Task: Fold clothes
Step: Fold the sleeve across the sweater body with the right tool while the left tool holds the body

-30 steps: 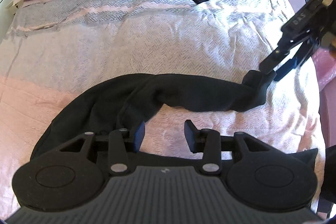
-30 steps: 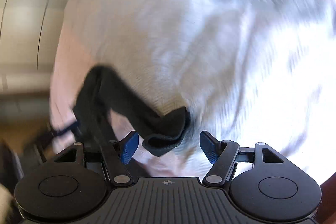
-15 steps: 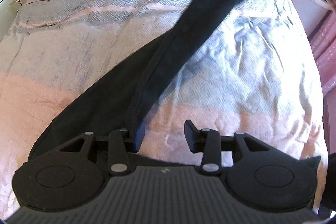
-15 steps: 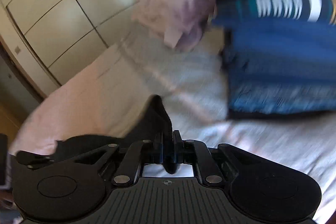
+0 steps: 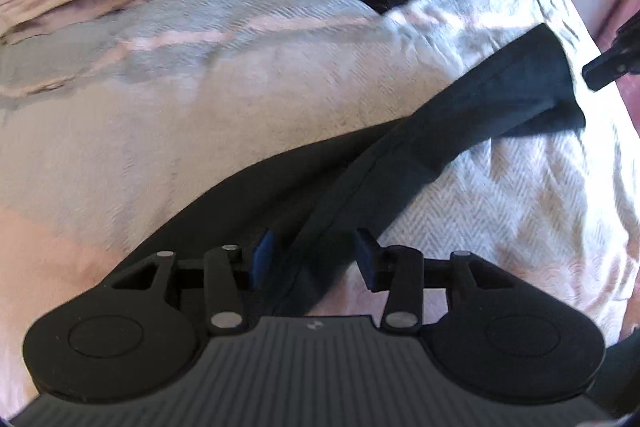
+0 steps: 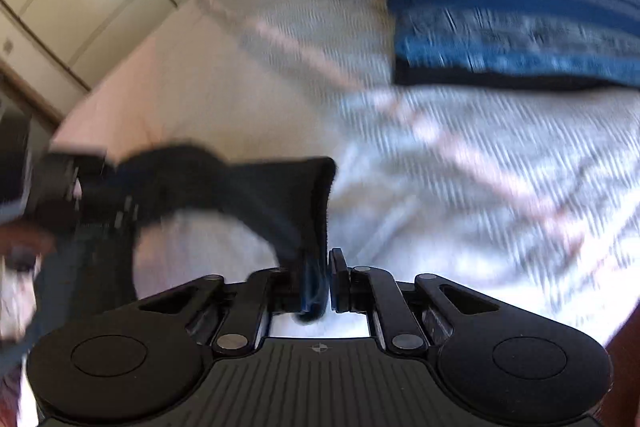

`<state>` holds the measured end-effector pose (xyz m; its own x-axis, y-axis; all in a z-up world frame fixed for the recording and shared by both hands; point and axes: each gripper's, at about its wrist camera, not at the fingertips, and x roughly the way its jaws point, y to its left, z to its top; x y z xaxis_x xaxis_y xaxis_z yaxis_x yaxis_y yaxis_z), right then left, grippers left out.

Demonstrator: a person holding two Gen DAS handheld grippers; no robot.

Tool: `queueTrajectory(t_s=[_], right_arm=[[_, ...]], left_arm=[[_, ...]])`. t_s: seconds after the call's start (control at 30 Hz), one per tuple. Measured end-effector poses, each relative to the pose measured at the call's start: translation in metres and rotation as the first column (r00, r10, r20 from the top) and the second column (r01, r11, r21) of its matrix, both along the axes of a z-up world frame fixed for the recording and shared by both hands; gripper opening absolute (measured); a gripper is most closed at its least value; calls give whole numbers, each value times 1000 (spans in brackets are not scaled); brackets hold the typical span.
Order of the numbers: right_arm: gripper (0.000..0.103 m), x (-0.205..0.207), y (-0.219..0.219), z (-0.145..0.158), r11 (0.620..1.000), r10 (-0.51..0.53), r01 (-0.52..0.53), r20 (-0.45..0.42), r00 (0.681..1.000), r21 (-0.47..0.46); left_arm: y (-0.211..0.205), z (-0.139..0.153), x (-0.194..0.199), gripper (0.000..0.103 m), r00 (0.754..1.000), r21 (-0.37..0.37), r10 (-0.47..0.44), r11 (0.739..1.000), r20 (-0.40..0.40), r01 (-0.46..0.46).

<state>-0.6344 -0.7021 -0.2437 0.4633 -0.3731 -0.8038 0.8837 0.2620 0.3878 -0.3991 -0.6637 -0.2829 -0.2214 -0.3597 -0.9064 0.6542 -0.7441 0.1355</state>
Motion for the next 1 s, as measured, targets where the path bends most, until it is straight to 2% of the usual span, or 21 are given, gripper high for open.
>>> queueTrajectory(t_s=[0.07, 0.1, 0.13, 0.17, 0.2, 0.3, 0.4, 0.5, 0.53, 0.6, 0.63, 0.73, 0.8, 0.87, 0.93, 0.97, 1.0], right_arm=[[10, -9, 6, -3, 999, -41, 42, -18, 999, 27], [21, -14, 8, -4, 997, -65, 66, -24, 998, 43], [44, -16, 10, -2, 995, -88, 89, -25, 996, 50], [56, -20, 11, -2, 992, -115, 116, -14, 993, 53], [68, -23, 12, -2, 988, -140, 140, 10, 990, 59], [68, -30, 9, -2, 969, -232, 221, 98, 968, 109], [68, -32, 4, -7, 930, -348, 313, 188, 918, 192], [68, -25, -3, 0, 931, -352, 316, 224, 909, 180], [68, -21, -7, 1, 937, -339, 305, 225, 914, 172], [68, -15, -19, 4, 940, -332, 303, 215, 919, 155], [68, -10, -26, 6, 951, -304, 285, 184, 935, 123], [68, 18, -52, 11, 996, -89, 90, 58, 994, -12], [68, 36, -69, 5, 997, 62, -64, -51, 997, -52], [68, 41, -86, -12, 990, 140, -140, -73, 988, -1], [68, 38, -101, -29, 983, 172, -169, -43, 984, 74], [46, 35, -107, -35, 979, 177, -175, -15, 984, 106], [25, 33, -103, -26, 980, 186, -186, -2, 982, 73]], left_arm=[[-2, -7, -6, 39, 999, 29, -52, 998, 5, 52], [-1, -10, -8, 39, 997, 34, -79, 996, 12, 79], [3, -9, -9, 30, 995, 38, -103, 994, 14, 102], [7, -8, -10, 14, 992, 42, -125, 991, 13, 124], [14, -5, -10, 9, 989, 35, -151, 988, 11, 150], [47, 5, -10, 7, 964, 20, -265, 964, -4, 265], [90, 6, -10, 7, 912, 60, -410, 910, -3, 409], [125, -1, -9, 7, 880, 92, -474, 878, 28, 470], [130, -1, -7, 7, 887, 93, -462, 884, 23, 458], [132, 2, -4, 8, 917, 80, -399, 914, 2, 398], [130, 4, -4, 9, 928, 68, -373, 926, -1, 372], [122, 8, -6, 11, 948, 42, -317, 948, -6, 317], [114, 10, -8, 11, 956, 31, -292, 956, -8, 292], [110, 11, -7, 11, 961, 23, -276, 961, -10, 276], [108, 14, -4, 11, 967, 14, -254, 967, -9, 254], [107, 15, -2, 12, 971, 11, -237, 971, -7, 237], [107, 16, 0, 12, 976, 8, -219, 976, -5, 219]])
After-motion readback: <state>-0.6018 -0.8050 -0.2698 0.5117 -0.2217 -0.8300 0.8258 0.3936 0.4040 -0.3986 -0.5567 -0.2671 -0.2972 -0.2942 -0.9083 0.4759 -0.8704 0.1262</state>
